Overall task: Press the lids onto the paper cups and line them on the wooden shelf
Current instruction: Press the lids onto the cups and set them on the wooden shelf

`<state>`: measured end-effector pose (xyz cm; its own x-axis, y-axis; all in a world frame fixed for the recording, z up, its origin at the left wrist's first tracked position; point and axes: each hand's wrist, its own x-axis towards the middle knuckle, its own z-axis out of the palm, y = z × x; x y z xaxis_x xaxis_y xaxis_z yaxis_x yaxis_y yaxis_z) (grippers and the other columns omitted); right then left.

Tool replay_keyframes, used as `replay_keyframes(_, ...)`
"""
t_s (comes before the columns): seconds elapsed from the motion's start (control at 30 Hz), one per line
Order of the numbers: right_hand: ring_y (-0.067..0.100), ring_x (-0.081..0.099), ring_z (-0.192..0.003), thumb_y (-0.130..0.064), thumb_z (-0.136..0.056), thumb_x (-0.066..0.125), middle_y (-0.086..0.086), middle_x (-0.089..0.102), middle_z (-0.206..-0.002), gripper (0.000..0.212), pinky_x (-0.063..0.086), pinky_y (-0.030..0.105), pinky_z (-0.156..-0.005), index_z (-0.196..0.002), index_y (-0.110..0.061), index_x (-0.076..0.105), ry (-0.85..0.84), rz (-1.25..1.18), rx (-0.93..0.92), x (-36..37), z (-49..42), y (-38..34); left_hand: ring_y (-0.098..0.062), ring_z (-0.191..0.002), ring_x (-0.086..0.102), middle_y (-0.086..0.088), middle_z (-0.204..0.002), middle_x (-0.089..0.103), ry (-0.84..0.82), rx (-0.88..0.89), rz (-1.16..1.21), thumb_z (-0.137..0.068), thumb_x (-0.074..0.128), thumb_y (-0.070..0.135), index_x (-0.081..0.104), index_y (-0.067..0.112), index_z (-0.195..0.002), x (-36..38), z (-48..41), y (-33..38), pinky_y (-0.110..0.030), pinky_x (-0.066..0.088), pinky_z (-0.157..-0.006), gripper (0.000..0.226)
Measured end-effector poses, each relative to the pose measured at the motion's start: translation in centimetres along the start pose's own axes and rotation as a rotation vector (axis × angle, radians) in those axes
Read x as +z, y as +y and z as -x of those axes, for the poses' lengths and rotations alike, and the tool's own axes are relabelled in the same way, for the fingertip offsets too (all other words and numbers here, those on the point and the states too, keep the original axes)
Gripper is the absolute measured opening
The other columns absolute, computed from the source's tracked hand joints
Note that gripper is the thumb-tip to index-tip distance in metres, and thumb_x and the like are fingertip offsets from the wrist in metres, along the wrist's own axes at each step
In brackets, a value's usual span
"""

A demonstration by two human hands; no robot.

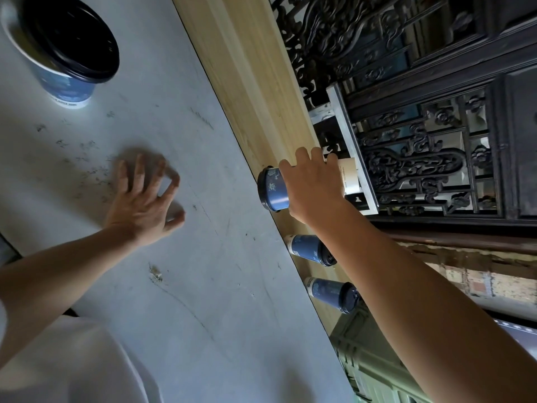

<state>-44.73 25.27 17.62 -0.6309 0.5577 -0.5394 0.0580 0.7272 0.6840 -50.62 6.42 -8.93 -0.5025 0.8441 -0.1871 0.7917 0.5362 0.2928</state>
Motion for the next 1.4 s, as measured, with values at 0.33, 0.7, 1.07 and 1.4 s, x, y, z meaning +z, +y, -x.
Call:
replay_keyframes(0.33,0.031,0.044,-0.124,-0.026,-0.080,0.073,0.008,0.046,-0.131,0.059,0.036,0.046,-0.104,-0.133,-0.022,0.048,-0.008,-0.025,0.010,-0.3,-0.1,0.2,-0.062,-0.146,0.007,-0.026,-0.163,0.021,0.071,0.019,0.051,-0.079,0.035,0.069,0.046,0.009,-0.147,0.6,-0.1,0.0,-0.062,-0.018,-0.116,0.091)
replay_keyframes(0.7,0.031,0.044,-0.121,-0.027,-0.080,0.074,0.008,0.046,-0.129,0.061,0.038,0.045,-0.101,-0.134,-0.023,0.047,-0.025,-0.050,0.025,0.7,-0.3,0.7,-0.037,-0.141,-0.036,-0.021,-0.166,0.017,0.073,-0.019,0.035,-0.081,0.038,0.072,0.043,0.015,-0.150,1.4,-0.1,-0.1,-0.060,-0.020,-0.117,0.090)
replay_keyframes(1.07,0.030,0.044,-0.121,-0.026,-0.081,0.073,0.008,0.046,-0.129,0.057,0.037,0.044,-0.101,-0.132,-0.023,0.049,-0.053,-0.044,0.006,1.9,-1.0,0.8,-0.044,-0.149,-0.009,-0.020,-0.165,0.021,0.120,-0.035,0.071,-0.077,0.036,0.071,0.048,0.015,-0.147,1.4,-0.2,-0.1,-0.062,-0.010,-0.119,0.091)
replay_keyframes(1.4,0.031,0.043,-0.123,-0.025,-0.081,0.072,0.008,0.046,-0.129,0.055,0.036,0.046,-0.105,-0.131,-0.023,0.051,-0.026,-0.035,-0.002,2.0,-2.7,1.1,-0.050,-0.151,0.010,-0.013,-0.162,0.030,0.121,-0.097,0.114,-0.078,0.042,0.064,0.053,0.021,-0.142,1.0,-0.4,-0.1,-0.058,-0.004,-0.121,0.077)
